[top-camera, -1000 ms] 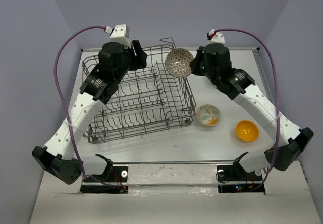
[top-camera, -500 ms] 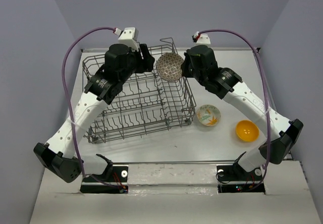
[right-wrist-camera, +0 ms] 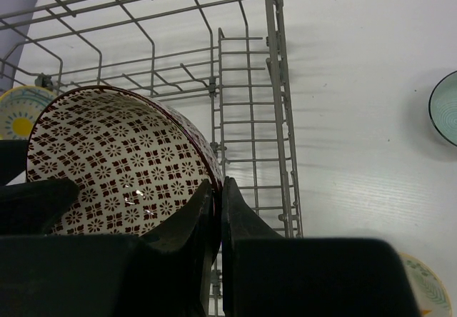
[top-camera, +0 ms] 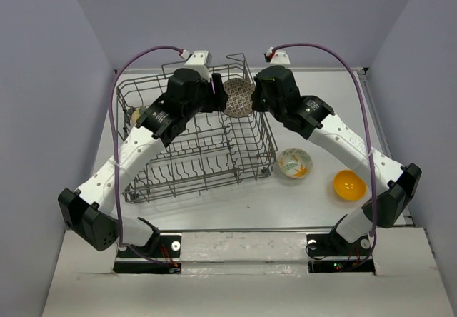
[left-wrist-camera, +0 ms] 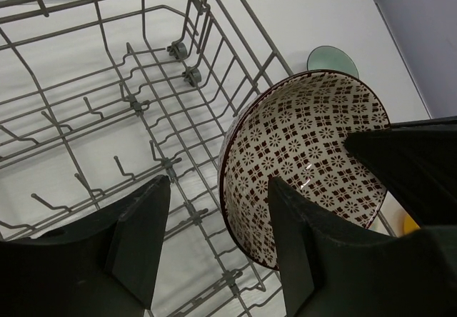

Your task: Load the bowls into the dish rack

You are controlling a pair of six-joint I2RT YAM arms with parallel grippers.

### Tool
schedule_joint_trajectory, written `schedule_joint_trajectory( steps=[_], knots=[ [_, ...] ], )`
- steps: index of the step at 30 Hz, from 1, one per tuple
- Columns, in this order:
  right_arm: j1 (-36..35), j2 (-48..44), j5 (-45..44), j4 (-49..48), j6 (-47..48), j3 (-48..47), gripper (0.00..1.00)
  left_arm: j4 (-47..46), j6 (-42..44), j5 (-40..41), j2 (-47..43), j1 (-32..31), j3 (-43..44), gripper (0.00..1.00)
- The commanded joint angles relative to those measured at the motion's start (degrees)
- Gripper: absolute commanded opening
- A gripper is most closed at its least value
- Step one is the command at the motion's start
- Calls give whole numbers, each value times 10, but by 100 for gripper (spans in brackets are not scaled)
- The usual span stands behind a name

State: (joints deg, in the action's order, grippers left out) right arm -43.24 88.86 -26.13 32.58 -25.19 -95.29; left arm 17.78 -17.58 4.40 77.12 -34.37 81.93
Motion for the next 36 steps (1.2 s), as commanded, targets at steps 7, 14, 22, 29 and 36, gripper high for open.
schedule_joint_trajectory(
  steps=[7, 14, 22, 29, 36],
  knots=[
    [-13, -13, -17, -64, 1, -43, 1, -28, -12, 13, 20, -16, -6, 63],
    [-13, -14, -22, -64, 5, -39, 1, -29, -13, 23, 26, -23, -1, 50],
    [-13, -9, -17, -64, 10, -44, 1, -25, -12, 39, 32, -32, 5, 4],
    [-13, -11, -4, -64, 15, -46, 32, -28, -18, 79, 27, -40, 10, 0],
    [-13, -35, -28, -65, 24, -37, 64, -36, -19, 121, 10, -40, 25, 0]
  ],
)
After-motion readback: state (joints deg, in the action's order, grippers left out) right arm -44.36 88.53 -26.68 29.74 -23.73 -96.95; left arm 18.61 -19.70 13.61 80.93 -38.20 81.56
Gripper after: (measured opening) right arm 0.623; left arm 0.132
